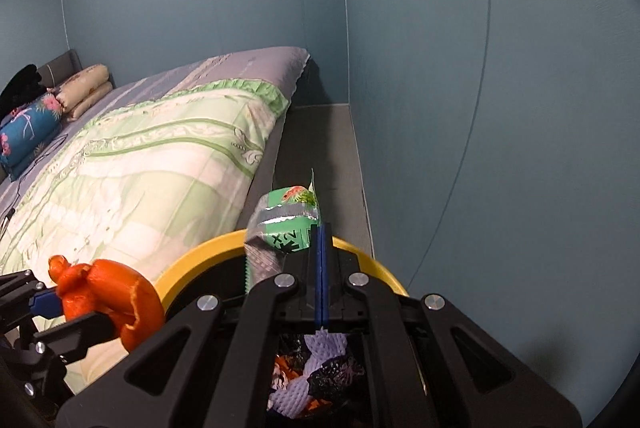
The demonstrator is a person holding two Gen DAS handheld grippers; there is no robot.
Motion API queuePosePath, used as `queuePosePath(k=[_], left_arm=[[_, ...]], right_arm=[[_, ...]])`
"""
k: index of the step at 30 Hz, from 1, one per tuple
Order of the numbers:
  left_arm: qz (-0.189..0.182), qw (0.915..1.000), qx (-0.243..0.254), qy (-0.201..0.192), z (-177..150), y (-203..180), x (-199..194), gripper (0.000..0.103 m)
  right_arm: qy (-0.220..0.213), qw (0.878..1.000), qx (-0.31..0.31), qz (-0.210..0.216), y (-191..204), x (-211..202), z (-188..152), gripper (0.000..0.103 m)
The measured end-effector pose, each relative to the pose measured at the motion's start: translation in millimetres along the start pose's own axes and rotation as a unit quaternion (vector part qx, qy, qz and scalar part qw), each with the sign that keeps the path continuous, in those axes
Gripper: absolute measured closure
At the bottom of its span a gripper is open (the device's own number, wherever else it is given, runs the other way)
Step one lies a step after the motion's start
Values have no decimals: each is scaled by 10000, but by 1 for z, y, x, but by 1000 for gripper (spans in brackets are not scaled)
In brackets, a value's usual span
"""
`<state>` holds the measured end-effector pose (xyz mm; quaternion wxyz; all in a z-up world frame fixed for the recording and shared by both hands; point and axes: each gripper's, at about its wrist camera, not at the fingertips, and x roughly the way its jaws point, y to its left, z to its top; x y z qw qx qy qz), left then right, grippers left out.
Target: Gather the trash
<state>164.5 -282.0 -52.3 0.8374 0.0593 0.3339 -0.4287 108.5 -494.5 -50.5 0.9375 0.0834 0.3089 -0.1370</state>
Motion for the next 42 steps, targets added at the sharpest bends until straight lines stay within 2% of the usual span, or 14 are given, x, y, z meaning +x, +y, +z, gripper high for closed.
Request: queuePosePath(k=[8, 11, 20, 25, 29, 32, 35, 40, 41, 42], left_arm=[[-15, 9995, -273, 166, -2, 15, 12, 70], [-19, 9993, -340, 160, -2, 17, 11, 62], [158, 9986, -494, -39, 0, 32, -14, 62], [464, 9964, -640, -308, 0, 52, -47, 62], [924, 9909, -797, -566, -7, 75, -84, 62], [1319, 9828, -987, -830, -16, 96, -119, 55], [1854, 9699, -1091, -1145, -23, 111, -156, 45], [2607, 9399, -1349, -1742, -32, 131, -215, 24], [2783, 9318, -1394, -1869, -35, 134, -228, 22], [2955, 9238, -1419, -1979, -38, 135, -240, 20]], right_arm=[[96, 9998, 145, 94, -10, 3, -2, 103], [102, 9997, 194, 118, -10, 2, -1, 103], [-24, 9996, 223, 178, -9, -8, 4, 103], [-317, 9984, 123, 450, 10, -27, 15, 103], [-552, 9940, -208, 925, 51, -42, 29, 103], [-658, 9883, -457, 1300, 89, -49, 36, 103], [-727, 9805, -760, 1658, 132, -55, 41, 103], [-877, 9690, -1064, 2048, 198, -65, 50, 102], [-911, 9666, -1087, 2135, 210, -67, 51, 101], [-946, 9643, -1101, 2216, 219, -70, 52, 92]])
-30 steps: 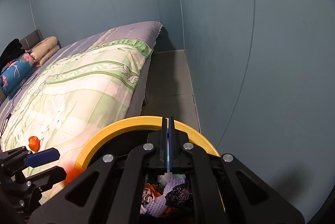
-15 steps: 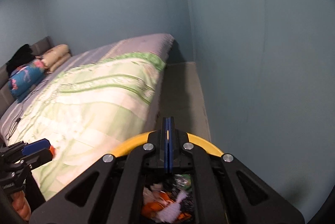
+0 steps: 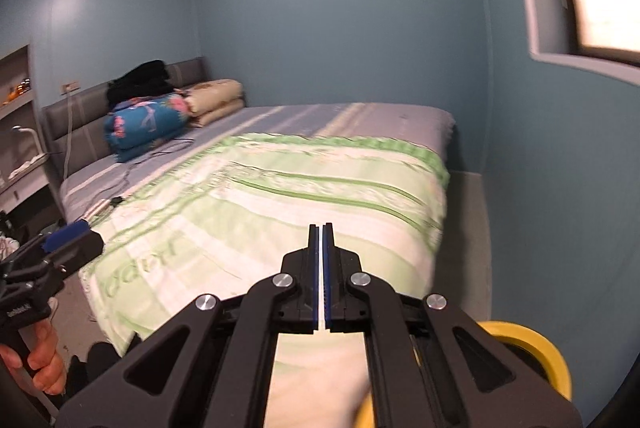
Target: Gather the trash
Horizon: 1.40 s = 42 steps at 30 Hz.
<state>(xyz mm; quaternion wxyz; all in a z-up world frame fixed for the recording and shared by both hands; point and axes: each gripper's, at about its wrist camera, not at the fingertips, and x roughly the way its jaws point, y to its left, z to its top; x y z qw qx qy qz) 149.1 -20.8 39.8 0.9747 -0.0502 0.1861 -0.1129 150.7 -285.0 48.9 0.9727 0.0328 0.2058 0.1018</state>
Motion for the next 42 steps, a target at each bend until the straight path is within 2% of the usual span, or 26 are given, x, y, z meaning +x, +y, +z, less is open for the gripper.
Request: queuePosePath(k=[1, 2, 3, 4, 8, 11, 13, 14, 18, 24, 29, 42], left_arm=[[148, 9998, -9, -114, 2, 4, -7, 16], [335, 9992, -5, -231, 5, 10, -16, 14], [480, 9983, -2, -323, 9, 14, -24, 13], [631, 9972, -4, -412, 10, 19, -33, 11], [986, 9932, -65, -619, 15, 35, -59, 8], [1130, 9909, -168, -713, 17, 48, -77, 8], [1247, 9891, -182, -765, 16, 48, -87, 8], [1294, 9882, -180, -794, 15, 46, -90, 8], [1418, 9850, -162, -969, 11, 45, -108, 8], [1377, 9840, -263, -1102, 4, 45, -124, 8], [1376, 9838, -348, -1094, 0, 48, -124, 8], [1389, 9836, -379, -1088, -5, 50, -119, 8]], right_arm=[[-52, 9999, -23, 94, 9, 2, 3, 67], [-109, 9998, -23, 171, 18, 3, 6, 53], [-161, 9995, -55, 252, 28, 5, 9, 49], [-205, 9994, -130, 263, 39, 5, 12, 52], [-445, 9985, -240, 230, 70, 2, 16, 52], [-640, 9976, -278, -11, 82, -1, 17, 32], [-747, 9968, -268, -78, 86, -4, 14, 13], [-785, 9966, -249, -101, 89, -6, 13, 10], [-965, 9945, -240, -339, 96, -15, 4, 8], [-1158, 9930, -15, -230, 99, -26, -9, 8], [-1188, 9927, 164, -142, 97, -30, -21, 8], [-1177, 9924, 203, -294, 95, -24, -29, 8]])
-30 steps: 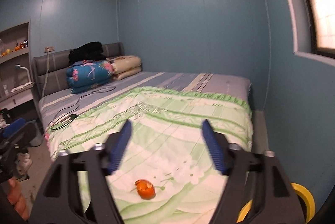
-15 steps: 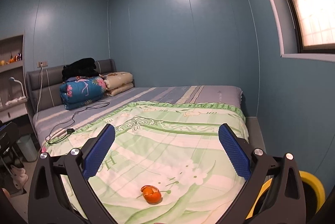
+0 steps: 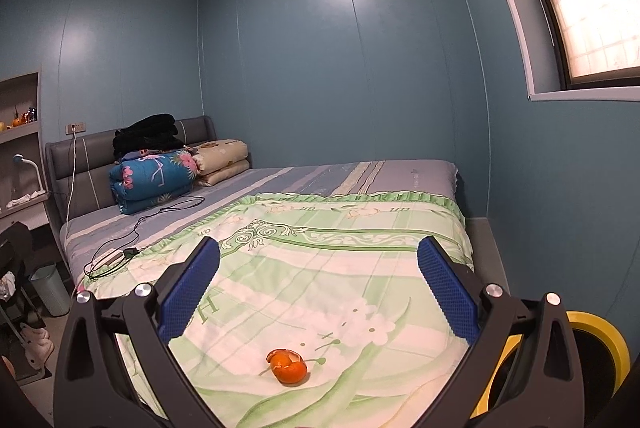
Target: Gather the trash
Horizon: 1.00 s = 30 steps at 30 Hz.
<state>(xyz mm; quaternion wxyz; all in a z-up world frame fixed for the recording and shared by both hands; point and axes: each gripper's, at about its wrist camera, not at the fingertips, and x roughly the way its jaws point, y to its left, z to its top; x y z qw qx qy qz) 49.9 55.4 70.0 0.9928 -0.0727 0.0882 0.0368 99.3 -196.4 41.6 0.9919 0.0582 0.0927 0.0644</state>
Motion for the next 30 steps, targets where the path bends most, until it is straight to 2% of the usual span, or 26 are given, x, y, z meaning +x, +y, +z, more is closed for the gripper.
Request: queuePosePath(k=[30], left_arm=[[-118, 9999, -40, 72, -6, 1, 3, 8]], right_arm=[[142, 9998, 72, -94, -1, 7, -6, 8]])
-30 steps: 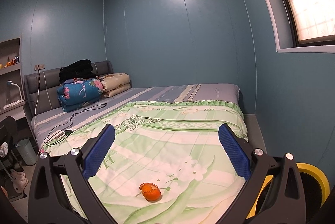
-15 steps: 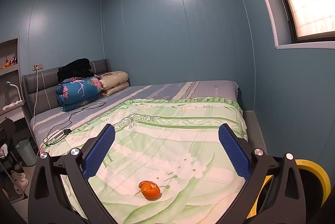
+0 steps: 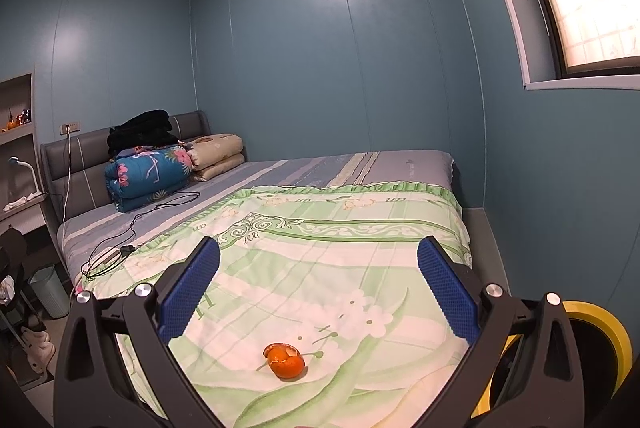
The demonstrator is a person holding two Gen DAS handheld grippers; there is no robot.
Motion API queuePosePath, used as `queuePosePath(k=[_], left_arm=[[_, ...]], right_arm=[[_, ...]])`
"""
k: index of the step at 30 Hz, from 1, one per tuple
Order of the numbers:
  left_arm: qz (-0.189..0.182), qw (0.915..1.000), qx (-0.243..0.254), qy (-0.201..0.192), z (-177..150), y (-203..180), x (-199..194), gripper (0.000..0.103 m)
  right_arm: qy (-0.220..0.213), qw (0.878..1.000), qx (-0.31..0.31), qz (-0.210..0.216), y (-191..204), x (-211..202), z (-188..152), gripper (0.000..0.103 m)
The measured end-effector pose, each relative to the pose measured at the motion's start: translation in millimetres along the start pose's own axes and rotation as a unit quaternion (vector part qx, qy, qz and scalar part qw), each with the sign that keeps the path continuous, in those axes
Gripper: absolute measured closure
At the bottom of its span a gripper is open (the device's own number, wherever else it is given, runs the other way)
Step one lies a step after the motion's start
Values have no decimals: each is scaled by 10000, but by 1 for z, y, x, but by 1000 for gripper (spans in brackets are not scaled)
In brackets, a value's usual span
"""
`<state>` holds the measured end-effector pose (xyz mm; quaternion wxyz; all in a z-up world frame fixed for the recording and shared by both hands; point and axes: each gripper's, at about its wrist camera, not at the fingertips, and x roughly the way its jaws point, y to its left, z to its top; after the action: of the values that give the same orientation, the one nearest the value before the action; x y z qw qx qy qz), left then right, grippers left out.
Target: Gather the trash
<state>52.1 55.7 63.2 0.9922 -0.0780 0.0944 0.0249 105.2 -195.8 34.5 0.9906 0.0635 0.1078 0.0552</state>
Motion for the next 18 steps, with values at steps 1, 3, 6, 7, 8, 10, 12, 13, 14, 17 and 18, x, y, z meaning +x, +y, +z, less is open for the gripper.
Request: queuePosePath(k=[1, 3, 6, 7, 8, 10, 12, 13, 14, 17, 18], left_arm=[[-6, 10000, 7, 8, 0, 0, 0, 8], [-12, 10000, 20, 17, -1, 0, 1, 8], [-24, 10000, 29, 26, -1, -1, 1, 8], [-28, 10000, 30, 35, -2, -1, 1, 8], [-34, 10000, 29, 40, -2, 0, 1, 8], [-44, 10000, 26, 47, -2, 0, 1, 8], [-46, 10000, 26, 46, -2, -1, 1, 8], [-47, 10000, 27, 47, -2, -1, 1, 8], [-56, 10000, 28, 50, -2, -1, 1, 8], [-67, 9999, 27, 79, -2, 0, 3, 8], [-73, 9999, 25, 90, -2, -1, 3, 8]], right_arm=[[10, 10000, 3, 3, 0, 0, 0, 8], [24, 10000, 6, 5, 0, 1, 0, 8], [46, 10000, 16, 3, -1, 1, -1, 8], [51, 10000, 22, 2, -1, 2, -1, 8], [57, 10000, 27, 1, -1, 2, -2, 8], [71, 10000, 38, 1, -2, 2, -2, 8], [80, 10000, 55, -2, -3, 2, -2, 8], [84, 9999, 61, -3, -4, 2, -2, 8], [87, 9999, 65, -6, -4, 2, -2, 8], [102, 9999, 65, -10, -4, 4, -2, 8], [109, 9999, 66, -8, -5, 4, -3, 8]])
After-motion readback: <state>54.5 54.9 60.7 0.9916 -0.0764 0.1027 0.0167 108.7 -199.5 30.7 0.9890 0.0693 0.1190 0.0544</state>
